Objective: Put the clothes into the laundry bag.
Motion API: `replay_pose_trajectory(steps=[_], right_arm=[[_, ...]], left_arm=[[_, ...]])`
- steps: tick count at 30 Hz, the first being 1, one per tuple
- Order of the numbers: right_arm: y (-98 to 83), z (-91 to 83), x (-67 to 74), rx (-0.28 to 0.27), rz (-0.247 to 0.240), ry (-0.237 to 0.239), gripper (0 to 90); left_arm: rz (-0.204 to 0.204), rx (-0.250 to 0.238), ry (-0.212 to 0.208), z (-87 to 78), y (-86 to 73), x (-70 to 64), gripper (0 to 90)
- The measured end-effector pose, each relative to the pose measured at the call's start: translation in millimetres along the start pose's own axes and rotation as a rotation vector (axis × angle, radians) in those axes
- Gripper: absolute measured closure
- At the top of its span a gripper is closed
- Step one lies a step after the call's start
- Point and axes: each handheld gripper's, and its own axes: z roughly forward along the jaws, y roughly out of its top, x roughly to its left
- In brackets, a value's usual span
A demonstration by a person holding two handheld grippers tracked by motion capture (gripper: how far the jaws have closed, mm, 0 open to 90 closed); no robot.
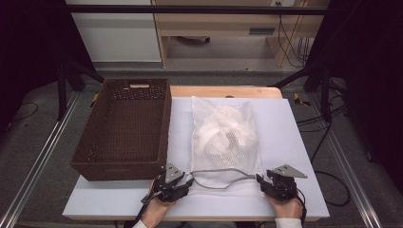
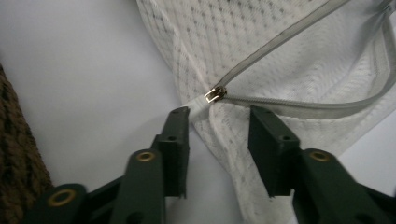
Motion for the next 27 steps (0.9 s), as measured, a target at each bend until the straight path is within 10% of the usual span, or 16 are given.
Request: replay_pose_trajectory(steps=[6, 15, 27], right_arm=[[2.7, 0.3, 4.3, 0.021, 0.001, -0.002, 74.3], [0.6, -8.2, -11.0, 0.003, 0.003, -0.007, 84.0], [23.9, -28.4, -11.5, -0.230, -0.029, 0.030, 34.0]], left_arm=[[0.026, 0.003, 0.064, -0.5, -1.0, -7.5, 86.0], [0.012, -0.030, 0.087, -7.3, -7.4, -12.9, 87.4], [0.035, -0.159, -0.039, -44.3, 2.4, -2.4, 45.9]])
